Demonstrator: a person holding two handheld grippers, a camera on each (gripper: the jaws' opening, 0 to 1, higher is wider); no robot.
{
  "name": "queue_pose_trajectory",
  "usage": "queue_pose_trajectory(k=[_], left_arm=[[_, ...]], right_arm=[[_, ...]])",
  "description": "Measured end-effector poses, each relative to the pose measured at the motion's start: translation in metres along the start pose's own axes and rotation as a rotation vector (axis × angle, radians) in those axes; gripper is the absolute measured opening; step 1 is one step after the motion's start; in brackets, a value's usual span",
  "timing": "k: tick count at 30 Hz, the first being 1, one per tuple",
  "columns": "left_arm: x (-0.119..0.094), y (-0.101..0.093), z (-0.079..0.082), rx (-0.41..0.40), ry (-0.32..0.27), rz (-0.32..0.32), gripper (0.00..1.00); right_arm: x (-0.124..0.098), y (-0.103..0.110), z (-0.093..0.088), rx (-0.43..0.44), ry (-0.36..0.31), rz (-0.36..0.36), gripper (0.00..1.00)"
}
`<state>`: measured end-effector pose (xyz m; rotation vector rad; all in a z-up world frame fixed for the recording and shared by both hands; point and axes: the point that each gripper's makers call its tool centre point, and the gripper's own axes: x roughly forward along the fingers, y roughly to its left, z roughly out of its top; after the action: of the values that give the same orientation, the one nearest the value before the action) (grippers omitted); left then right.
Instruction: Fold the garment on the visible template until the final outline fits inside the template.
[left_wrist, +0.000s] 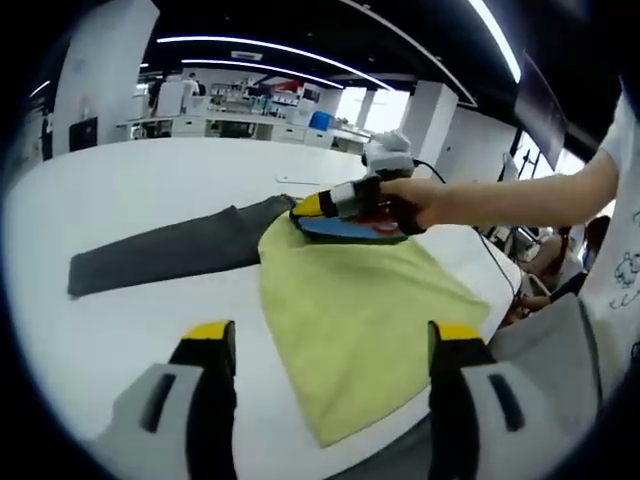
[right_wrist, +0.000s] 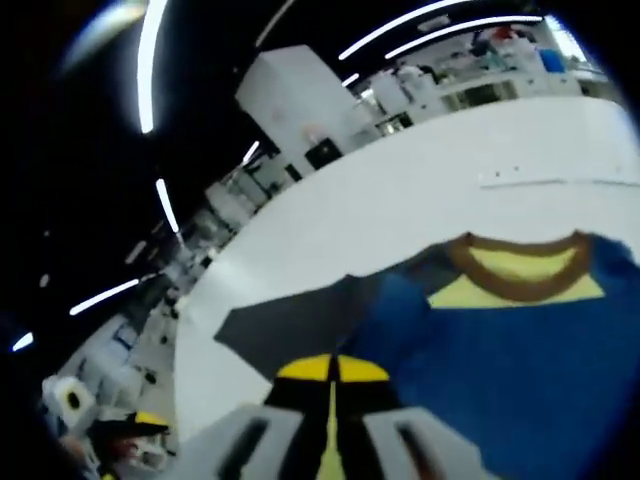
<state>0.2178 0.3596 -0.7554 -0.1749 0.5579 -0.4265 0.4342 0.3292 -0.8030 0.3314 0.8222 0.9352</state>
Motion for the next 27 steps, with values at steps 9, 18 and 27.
queue_pose_trajectory(k=[9, 18, 27], left_arm=[[0.002, 0.0, 0.0, -0.003, 0.001, -0.003, 0.75], [0.004, 0.0, 0.0, -0.004, -0.001, -0.008, 0.75], [0.006, 0.01, 0.005, -0.008, -0.005, -0.017, 0.76]], right_arm=[[0.005, 0.0, -0.016, -0.058, 0.051, 0.003, 0.0], [-0.005, 0.003, -0.013, -0.149, 0.018, 0.065, 0.16], [-0.031, 0.008, -0.011, -0.319, -0.027, 0.097, 0.56]])
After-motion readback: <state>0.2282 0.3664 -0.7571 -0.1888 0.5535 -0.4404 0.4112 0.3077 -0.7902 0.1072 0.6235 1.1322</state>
